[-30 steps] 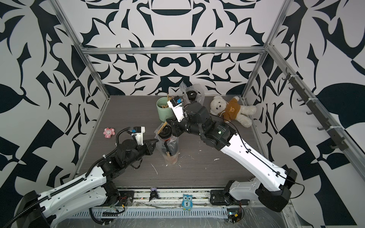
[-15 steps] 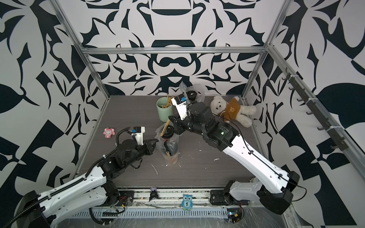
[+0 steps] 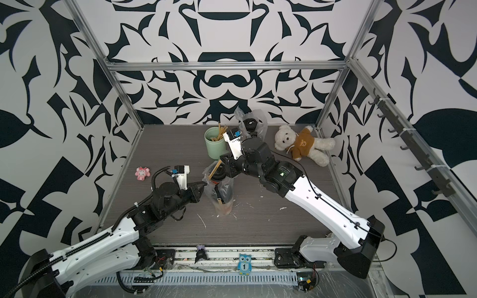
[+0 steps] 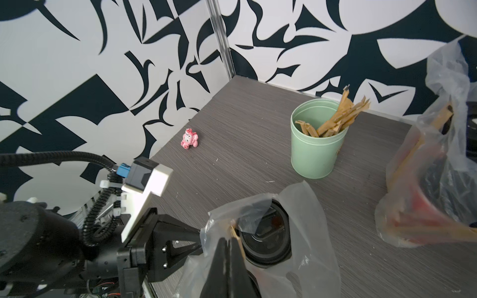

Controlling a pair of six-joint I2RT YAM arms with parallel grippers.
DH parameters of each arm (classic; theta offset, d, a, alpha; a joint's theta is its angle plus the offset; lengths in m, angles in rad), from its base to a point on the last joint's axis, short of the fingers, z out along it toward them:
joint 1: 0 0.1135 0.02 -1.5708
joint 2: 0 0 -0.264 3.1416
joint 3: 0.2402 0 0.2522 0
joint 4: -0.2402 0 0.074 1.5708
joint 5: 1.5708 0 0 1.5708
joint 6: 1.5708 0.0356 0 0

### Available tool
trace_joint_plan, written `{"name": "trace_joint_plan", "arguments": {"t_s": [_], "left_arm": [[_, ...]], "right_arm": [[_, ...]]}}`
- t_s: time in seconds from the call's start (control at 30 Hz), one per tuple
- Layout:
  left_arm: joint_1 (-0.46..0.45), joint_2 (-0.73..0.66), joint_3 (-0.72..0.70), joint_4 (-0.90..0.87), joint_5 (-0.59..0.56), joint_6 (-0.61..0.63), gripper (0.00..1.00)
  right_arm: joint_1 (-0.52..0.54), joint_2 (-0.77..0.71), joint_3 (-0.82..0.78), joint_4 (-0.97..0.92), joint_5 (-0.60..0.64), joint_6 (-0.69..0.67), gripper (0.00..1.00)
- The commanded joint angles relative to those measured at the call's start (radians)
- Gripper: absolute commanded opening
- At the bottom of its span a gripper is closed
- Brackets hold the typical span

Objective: Pack milk tea into plastic carrier bags
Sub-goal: Place the straw in the plastic carrier bag.

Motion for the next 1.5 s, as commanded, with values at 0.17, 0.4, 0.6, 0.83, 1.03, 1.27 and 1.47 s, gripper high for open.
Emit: {"name": "trace_joint_plan", "arguments": {"t_s": [0.17, 0.4, 0.6, 0.83, 1.03, 1.27, 1.47], "left_arm": [[-0.003, -0.011, 0.013, 0.016, -0.009, -0.009, 0.0], [-0.003, -0.008, 0.02, 0.009, -0.013, -0.005, 0.0], [-0.003, -0.001, 0.025, 0.01, -0.013, -0.007, 0.0], [-0.003, 0.006, 0.03, 0.012, -0.012, -0.007, 0.0], [-0.003, 0.006, 0.023, 0.015, -0.015, -0.012, 0.0], [-0.003, 0.006, 0.023, 0.013, -0.018, -0.014, 0.0], [-0.003, 0.009, 0.029, 0.01, -0.019, -0.014, 0.0]], "right_arm": [[-0.004, 0.0, -0.011, 0.017, 0.036, 0.035, 0.0], [0.001, 0.068, 0.067, 0.005, 0.035, -0.018, 0.0], [0.025, 0.098, 0.133, -0.003, 0.084, -0.091, 0.0], [0.047, 0.142, 0.223, -0.053, 0.125, -0.174, 0.0], [0.093, 0.183, 0.266, -0.071, 0.182, -0.252, 0.0], [0.14, 0.175, 0.188, 0.046, 0.198, -0.306, 0.0], [0.181, 0.138, 0.09, 0.158, 0.21, -0.35, 0.0]]}}
